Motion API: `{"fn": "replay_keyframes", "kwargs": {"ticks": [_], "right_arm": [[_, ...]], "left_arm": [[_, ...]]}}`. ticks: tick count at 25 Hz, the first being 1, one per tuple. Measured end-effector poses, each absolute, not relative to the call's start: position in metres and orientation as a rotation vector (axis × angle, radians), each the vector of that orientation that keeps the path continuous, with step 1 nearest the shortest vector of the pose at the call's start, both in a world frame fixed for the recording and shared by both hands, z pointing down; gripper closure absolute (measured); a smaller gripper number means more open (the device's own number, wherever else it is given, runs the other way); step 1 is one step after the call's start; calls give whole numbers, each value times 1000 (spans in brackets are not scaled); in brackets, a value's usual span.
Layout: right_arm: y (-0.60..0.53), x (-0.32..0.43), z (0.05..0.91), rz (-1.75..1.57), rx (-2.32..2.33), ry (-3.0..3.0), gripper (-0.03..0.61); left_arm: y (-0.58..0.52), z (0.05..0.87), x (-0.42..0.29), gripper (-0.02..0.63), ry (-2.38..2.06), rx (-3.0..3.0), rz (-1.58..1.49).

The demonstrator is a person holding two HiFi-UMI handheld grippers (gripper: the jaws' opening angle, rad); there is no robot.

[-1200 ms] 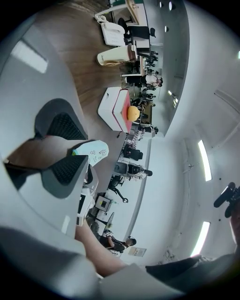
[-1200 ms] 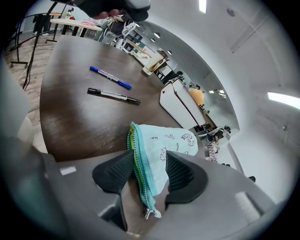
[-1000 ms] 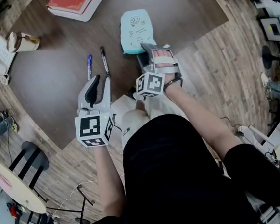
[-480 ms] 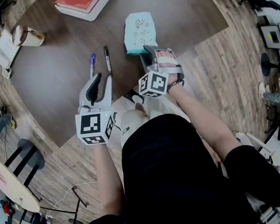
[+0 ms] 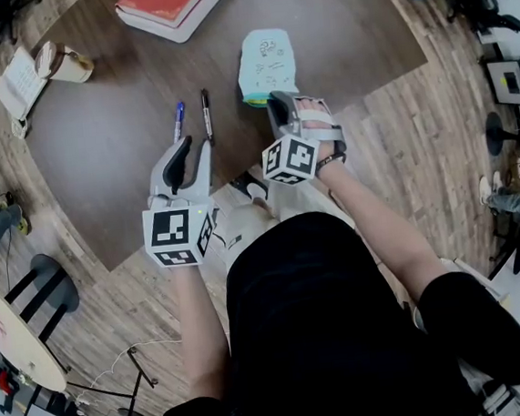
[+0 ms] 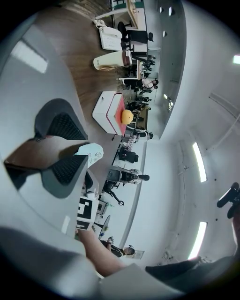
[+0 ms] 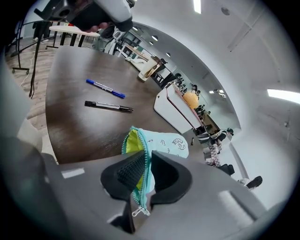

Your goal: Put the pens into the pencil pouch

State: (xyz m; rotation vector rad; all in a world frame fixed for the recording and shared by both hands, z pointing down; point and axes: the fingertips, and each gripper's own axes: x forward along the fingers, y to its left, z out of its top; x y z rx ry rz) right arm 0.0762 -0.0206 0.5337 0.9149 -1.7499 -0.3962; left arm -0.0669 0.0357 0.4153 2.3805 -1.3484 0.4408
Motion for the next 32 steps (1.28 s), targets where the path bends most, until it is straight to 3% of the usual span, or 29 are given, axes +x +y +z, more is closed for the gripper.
{"fn": "replay_keyframes", "kwargs": {"ticks": [32], "right_arm": [[-106, 60, 437, -484, 893, -1882, 552]], "left_arm": [[-21, 400, -76, 514, -1485, 2332, 407]]}}
